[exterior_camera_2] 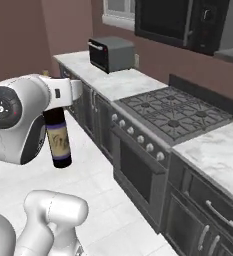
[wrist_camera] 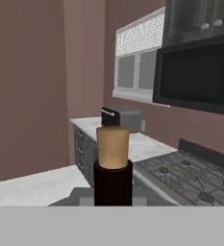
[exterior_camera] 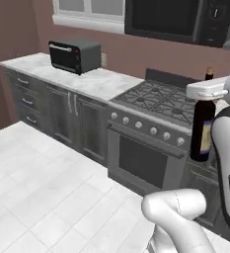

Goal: Get the candle and the wine from the cabinet and move them to the dining counter.

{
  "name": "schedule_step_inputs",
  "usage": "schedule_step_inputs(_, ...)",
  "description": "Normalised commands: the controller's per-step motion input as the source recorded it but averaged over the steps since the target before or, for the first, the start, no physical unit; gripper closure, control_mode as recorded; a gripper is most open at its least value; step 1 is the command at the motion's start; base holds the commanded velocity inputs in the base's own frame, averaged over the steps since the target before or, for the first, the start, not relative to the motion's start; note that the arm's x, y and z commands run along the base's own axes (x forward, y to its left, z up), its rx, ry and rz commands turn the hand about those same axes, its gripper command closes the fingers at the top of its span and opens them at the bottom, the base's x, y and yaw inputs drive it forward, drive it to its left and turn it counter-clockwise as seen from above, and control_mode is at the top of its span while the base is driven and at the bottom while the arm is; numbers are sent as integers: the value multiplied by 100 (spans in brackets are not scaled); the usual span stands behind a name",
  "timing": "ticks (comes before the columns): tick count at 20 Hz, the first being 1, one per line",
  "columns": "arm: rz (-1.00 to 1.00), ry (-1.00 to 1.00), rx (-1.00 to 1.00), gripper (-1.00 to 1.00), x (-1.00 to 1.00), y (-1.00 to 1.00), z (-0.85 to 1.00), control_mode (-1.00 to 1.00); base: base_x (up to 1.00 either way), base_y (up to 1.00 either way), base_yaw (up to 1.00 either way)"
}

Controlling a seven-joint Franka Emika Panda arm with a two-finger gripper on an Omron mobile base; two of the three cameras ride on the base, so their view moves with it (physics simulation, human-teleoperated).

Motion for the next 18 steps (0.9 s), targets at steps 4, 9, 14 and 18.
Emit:
schedule_step_inputs(4, 0, 0, 0, 100, 0, 0, 0, 100, 0, 6, 94)
schedule_step_inputs(9, 0, 0, 0, 100, 0, 0, 0, 100, 5, 0, 92)
schedule_step_inputs(14, 0, 0, 0, 100, 0, 0, 0, 100, 13, 0, 88)
schedule_step_inputs(18, 0, 0, 0, 100, 0, 0, 0, 100, 11, 0, 85)
